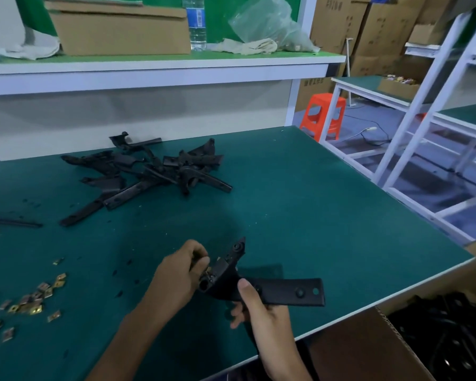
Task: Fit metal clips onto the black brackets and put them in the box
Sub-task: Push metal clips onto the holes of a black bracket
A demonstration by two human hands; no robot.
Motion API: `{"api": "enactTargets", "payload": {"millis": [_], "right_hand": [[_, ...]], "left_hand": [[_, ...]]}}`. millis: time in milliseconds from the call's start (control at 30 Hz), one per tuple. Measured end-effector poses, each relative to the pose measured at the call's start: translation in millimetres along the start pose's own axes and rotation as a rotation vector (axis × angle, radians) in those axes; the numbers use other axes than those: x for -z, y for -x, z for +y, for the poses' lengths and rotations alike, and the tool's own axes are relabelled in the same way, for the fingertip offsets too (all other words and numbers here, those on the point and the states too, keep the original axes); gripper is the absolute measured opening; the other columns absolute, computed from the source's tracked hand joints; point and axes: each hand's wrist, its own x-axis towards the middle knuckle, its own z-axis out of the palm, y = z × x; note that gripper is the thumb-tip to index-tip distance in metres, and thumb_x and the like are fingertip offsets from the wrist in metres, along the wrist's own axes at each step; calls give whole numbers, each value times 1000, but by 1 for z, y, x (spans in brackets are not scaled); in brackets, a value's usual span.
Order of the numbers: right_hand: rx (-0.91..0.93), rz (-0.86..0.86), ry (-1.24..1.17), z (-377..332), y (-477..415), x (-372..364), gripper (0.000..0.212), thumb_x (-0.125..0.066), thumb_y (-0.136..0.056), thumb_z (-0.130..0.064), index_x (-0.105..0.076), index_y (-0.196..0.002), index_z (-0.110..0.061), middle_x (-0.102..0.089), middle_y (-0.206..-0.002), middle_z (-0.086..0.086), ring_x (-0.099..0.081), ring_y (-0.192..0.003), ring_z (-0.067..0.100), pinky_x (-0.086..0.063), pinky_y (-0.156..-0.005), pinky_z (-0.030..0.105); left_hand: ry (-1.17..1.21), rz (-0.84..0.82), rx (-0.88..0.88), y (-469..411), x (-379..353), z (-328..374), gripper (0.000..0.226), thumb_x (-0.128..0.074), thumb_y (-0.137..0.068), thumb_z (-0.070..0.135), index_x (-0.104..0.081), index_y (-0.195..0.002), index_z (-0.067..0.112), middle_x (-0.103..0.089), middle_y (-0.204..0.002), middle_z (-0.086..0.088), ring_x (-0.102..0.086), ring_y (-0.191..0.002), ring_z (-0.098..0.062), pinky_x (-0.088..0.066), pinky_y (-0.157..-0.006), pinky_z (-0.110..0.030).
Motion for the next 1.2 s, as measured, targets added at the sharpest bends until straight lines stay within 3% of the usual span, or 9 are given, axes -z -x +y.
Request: {"api": "enactTargets", "payload": {"millis": [133,267,400,467,567,633,800,1000,1200], "right_hand": [[23,-29,-25,0,2,-18,26,-81,-82,-36,-72,-73,-13,-63,-61,14,-62,-54,26,-53,-54,34],[24,-49,-9,7,4,-28,28,-79,-75,-42,-75,-83,-16,-75,-78,0,-73,-79,14,-54,-66,23],[46,-82,6,10,5,-26,38,-77,-72,-42,-64,-71,-7,-63,-57,5,-62,-53,16,-48,-50,22],[53,-93,10,11,4,-24,38,-77,-73,-42,-63,-70,-7,-61,-56,6,-60,-51,18,-48,-49,25],[48,-102,-25,13,1,-24,41,-77,-74,-41,-65,-75,-2,-61,-59,12,-59,-51,24,-48,-48,33],[38,-104,-27,14,-1,-23,33,-76,-74,-41,-71,-73,-8,-60,-58,13,-58,-51,26,-48,-48,36],[24,-132,-44,14,-3,-22,22,-75,-76,-38,-75,-67,-18,-60,-59,14,-57,-51,26,-48,-46,34],[52,-155,-29,13,-2,-19,33,-71,-95,-18,-68,-63,-24,-53,-54,12,-52,-45,28,-44,-49,38],[71,-184,16,13,-3,-21,31,-76,-81,-39,-62,-59,-21,-52,-53,11,-50,-43,27,-45,-48,39]], "left_hand": [[105,88,83,23,13,-12,19,-62,-98,17,-64,-103,36,-67,-94,23,-58,-89,19,-40,-72,-1],[205,159,149,42,17,-19,24,-71,-90,9,-71,-88,33,-73,-87,24,-67,-82,5,-50,-74,-15],[469,258,243,56,19,-13,18,-75,-88,14,-78,-90,32,-76,-91,17,-70,-86,1,-54,-76,-16],[650,257,277,61,20,-10,18,-74,-89,14,-79,-92,30,-77,-94,11,-71,-87,-1,-53,-71,-12],[887,208,325,68,23,-4,17,-71,-90,8,-78,-92,23,-77,-92,-1,-68,-79,-9,-54,-64,-19],[963,192,350,71,25,-3,18,-68,-91,7,-78,-89,22,-75,-87,-3,-66,-74,-12,-53,-63,-22],[951,124,318,76,28,-7,18,-63,-96,9,-75,-90,21,-68,-80,-1,-60,-75,-13,-52,-69,-26],[930,138,296,74,31,-3,26,-63,-94,2,-77,-93,24,-73,-97,-8,-62,-83,-11,-50,-70,-22],[966,94,317,76,33,5,24,-61,-93,0,-78,-91,16,-76,-102,-11,-66,-87,-14,-49,-75,-29]]}}
